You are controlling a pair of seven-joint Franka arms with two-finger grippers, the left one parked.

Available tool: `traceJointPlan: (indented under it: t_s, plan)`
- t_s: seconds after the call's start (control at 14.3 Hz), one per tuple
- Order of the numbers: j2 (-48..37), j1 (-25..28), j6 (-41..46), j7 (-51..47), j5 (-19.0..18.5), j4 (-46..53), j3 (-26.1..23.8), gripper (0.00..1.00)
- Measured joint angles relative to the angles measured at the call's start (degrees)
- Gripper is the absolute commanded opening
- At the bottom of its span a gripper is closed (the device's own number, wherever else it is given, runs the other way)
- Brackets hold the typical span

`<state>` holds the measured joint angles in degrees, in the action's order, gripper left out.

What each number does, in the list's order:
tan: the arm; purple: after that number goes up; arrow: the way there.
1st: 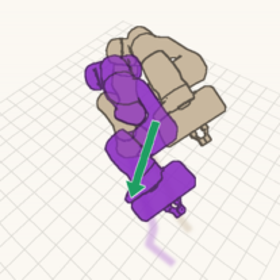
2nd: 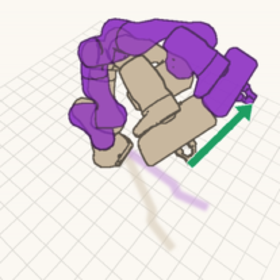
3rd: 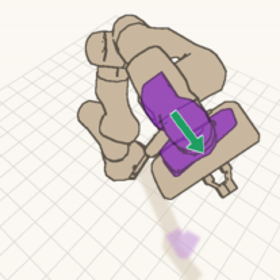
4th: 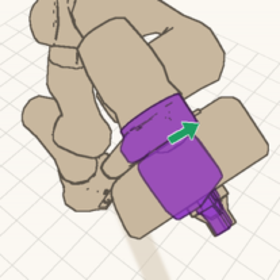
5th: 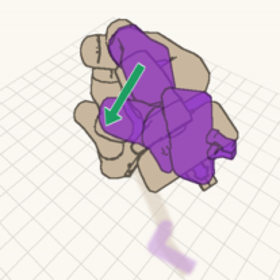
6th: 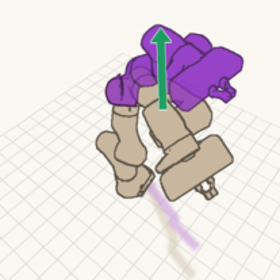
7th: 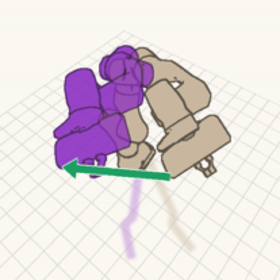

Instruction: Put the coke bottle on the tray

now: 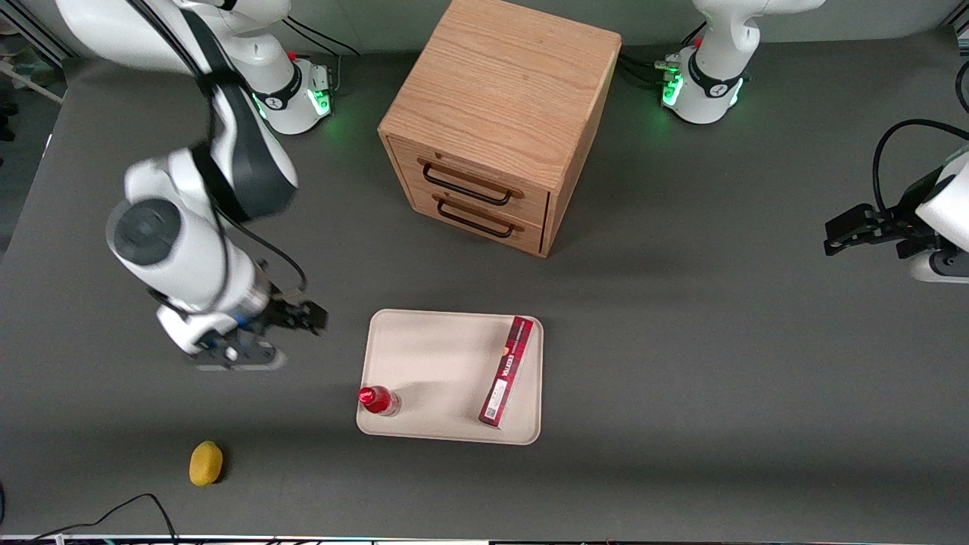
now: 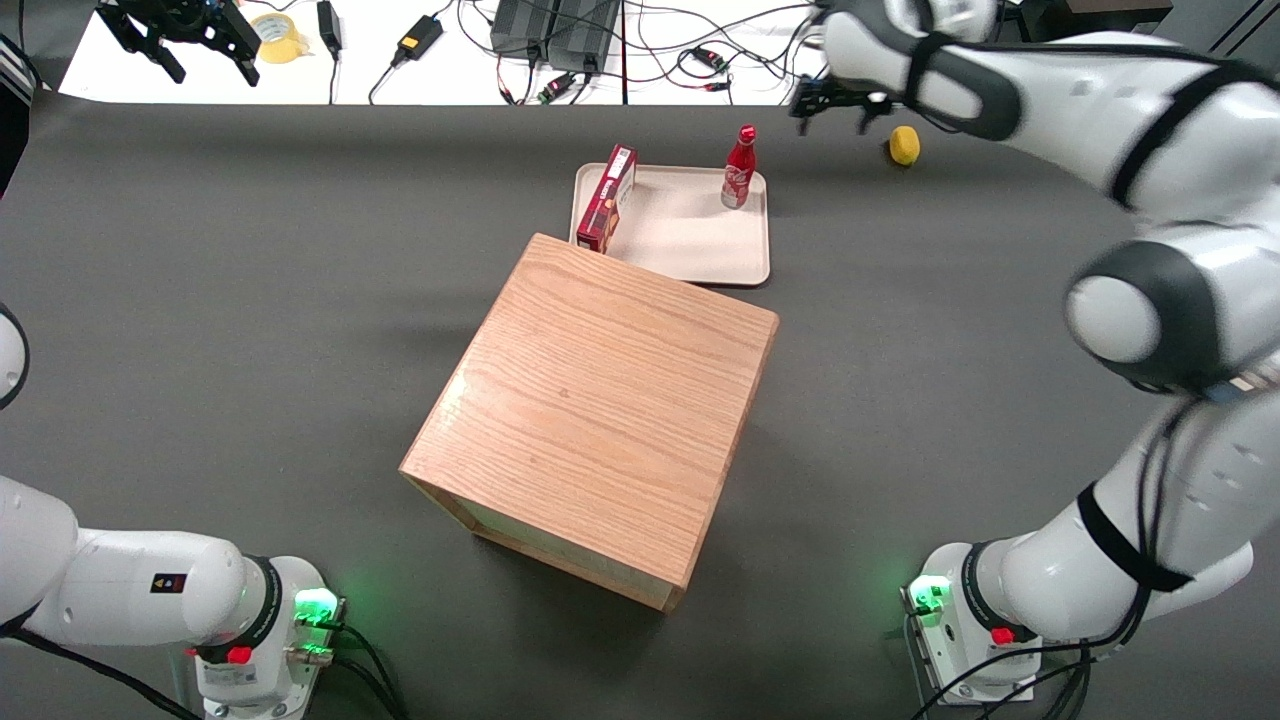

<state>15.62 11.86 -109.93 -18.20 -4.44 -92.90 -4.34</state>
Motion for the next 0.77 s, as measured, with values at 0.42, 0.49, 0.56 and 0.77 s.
traceJointPlan:
  t_s: [0.42,0.49,0.56,0.77]
  plan:
    - [-21.8,-9.0,12.3,12.5,4.4,-12.9,-0.1,1.00]
    - [-23.2,-10.0,13.2,13.7,5.1,-12.7,-0.1,1.00]
    - [-24.1,-10.8,14.5,14.6,5.4,-12.0,0.0,1.00]
    - [-24.1,-11.9,16.7,15.1,5.7,-8.6,0.0,1.00]
